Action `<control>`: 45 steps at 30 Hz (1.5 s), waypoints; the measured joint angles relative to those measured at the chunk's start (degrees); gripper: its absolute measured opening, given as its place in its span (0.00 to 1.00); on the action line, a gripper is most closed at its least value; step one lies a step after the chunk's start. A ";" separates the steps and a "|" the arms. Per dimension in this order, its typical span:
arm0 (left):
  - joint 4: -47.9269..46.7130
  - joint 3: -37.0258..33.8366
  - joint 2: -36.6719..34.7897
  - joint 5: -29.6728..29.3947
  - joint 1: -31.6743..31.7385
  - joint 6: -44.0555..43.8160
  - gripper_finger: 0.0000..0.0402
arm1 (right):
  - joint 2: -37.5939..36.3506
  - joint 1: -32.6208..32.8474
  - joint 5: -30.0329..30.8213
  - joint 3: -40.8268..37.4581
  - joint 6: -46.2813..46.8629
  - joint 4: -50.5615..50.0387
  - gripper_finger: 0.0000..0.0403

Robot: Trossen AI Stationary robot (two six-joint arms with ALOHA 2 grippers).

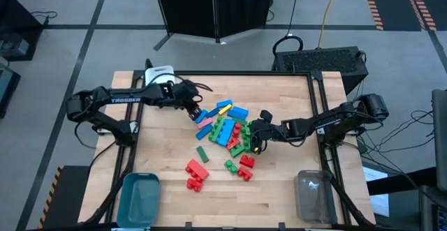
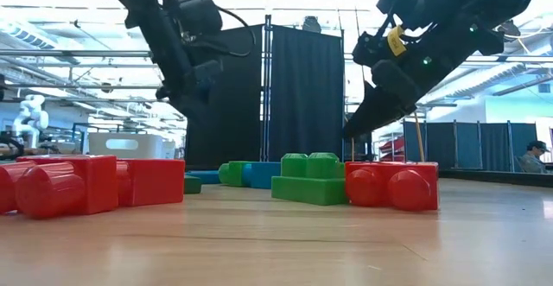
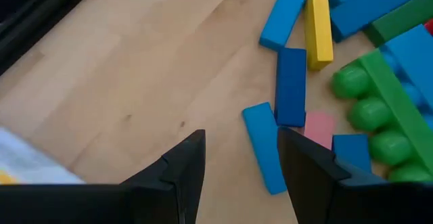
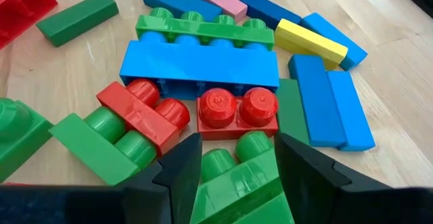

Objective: Sort blocks by size
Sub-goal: Put the blue block into the white bin

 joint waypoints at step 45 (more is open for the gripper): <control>5.94 0.09 17.38 1.75 -3.50 -2.91 0.18 | 0.00 0.55 -0.13 0.00 -1.29 -0.27 0.44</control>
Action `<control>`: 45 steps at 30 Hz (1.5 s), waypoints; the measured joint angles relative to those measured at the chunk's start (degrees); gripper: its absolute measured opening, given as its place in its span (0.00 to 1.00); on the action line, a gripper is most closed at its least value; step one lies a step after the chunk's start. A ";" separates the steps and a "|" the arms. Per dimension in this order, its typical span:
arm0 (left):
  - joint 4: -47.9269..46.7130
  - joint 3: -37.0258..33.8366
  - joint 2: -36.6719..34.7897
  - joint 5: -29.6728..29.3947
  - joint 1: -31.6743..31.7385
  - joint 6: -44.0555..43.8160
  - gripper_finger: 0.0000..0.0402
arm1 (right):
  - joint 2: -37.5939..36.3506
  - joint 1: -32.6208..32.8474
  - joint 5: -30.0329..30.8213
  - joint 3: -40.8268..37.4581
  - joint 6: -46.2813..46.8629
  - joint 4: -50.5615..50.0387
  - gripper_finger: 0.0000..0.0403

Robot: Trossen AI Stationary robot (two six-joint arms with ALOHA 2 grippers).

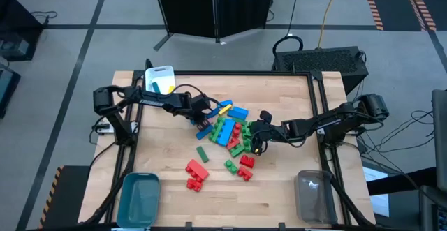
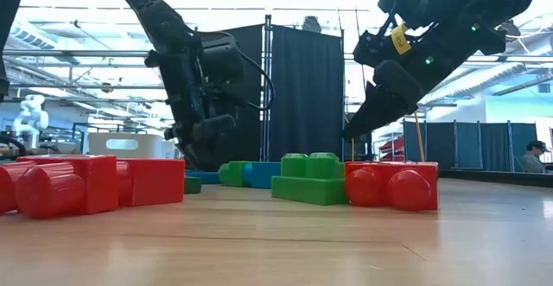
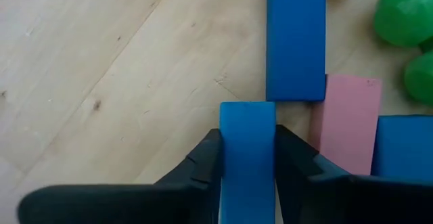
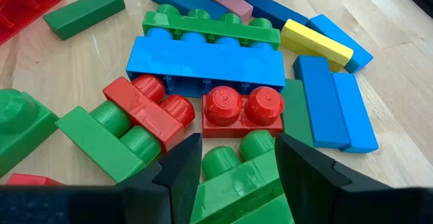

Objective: Sort blocks by size
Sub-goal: Put the blue block into the white bin

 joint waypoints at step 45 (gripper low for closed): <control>-13.21 -0.11 -22.67 -9.11 28.74 4.96 0.19 | 0.00 0.00 0.00 0.00 -0.68 -1.82 0.44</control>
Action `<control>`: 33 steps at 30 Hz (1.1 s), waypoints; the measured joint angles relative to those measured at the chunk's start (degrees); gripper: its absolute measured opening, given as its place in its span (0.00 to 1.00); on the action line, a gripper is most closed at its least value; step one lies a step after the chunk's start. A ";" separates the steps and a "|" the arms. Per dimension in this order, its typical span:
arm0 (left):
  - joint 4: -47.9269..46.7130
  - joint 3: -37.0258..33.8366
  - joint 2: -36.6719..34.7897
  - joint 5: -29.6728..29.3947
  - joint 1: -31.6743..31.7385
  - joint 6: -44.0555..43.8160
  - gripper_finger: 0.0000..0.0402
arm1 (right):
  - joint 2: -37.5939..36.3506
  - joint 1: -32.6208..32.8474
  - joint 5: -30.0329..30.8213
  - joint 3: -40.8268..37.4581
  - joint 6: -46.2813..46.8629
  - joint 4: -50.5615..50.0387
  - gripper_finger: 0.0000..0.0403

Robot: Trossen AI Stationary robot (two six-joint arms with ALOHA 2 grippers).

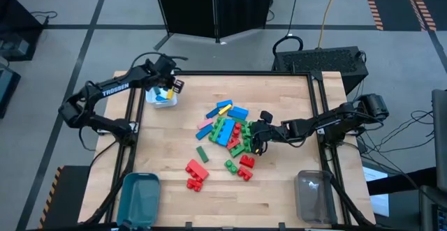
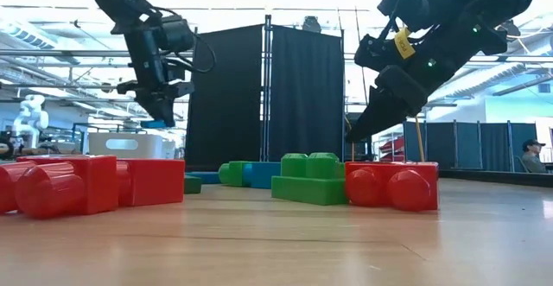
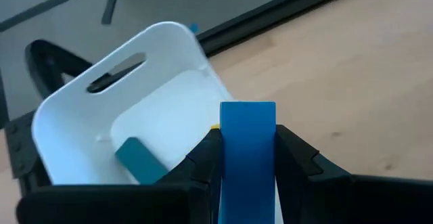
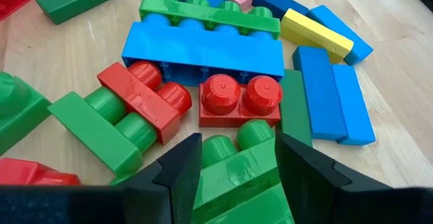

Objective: Sort blocks by size
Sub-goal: Put the blue block into the white bin, then put the dark blue block into the white bin

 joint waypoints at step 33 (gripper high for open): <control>-1.70 0.00 0.00 8.72 -9.81 -0.92 0.44 | -0.01 -0.04 0.00 0.00 0.02 0.07 0.44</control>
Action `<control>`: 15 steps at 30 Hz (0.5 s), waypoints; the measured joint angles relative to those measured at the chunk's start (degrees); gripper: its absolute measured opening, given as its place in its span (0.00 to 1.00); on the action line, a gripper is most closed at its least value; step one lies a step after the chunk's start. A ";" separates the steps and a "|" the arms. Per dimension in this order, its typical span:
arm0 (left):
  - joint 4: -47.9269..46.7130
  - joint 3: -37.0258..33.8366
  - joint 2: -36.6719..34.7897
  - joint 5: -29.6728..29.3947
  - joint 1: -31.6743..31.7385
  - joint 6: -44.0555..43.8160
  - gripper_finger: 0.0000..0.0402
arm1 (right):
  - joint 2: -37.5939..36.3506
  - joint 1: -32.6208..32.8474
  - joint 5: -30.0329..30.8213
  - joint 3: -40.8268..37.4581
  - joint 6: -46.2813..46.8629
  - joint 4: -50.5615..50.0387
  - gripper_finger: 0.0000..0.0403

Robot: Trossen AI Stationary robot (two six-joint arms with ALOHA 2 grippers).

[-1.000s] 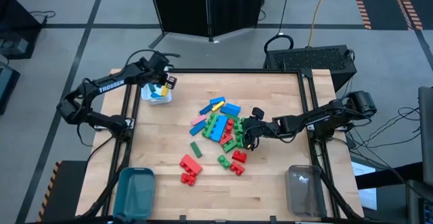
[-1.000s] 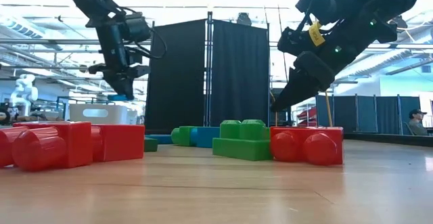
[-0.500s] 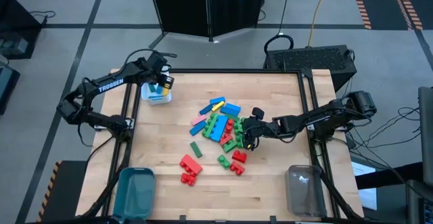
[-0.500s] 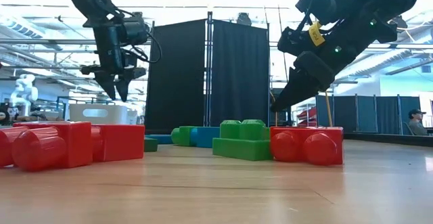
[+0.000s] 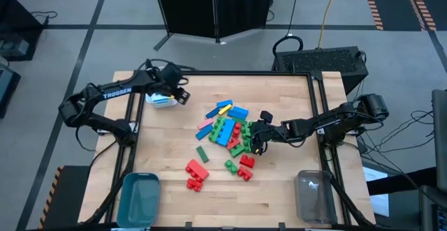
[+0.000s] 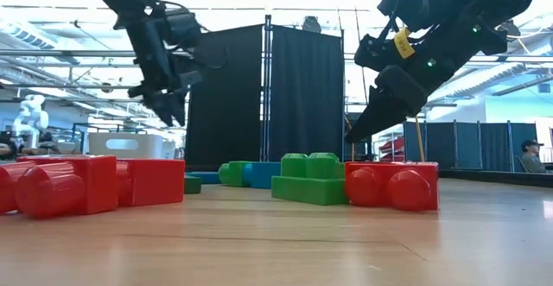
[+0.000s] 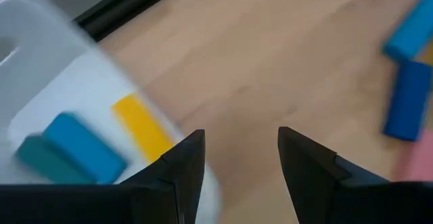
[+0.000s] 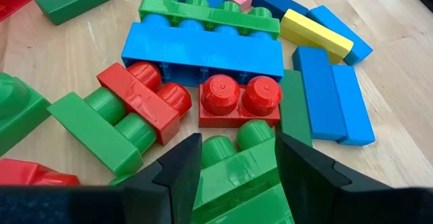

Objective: Sort blocks by size
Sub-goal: Put the dark blue block into the white bin

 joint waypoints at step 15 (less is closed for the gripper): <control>21.64 0.02 8.56 8.22 -10.09 9.12 0.44 | -0.01 -0.02 0.01 0.04 0.18 3.49 0.44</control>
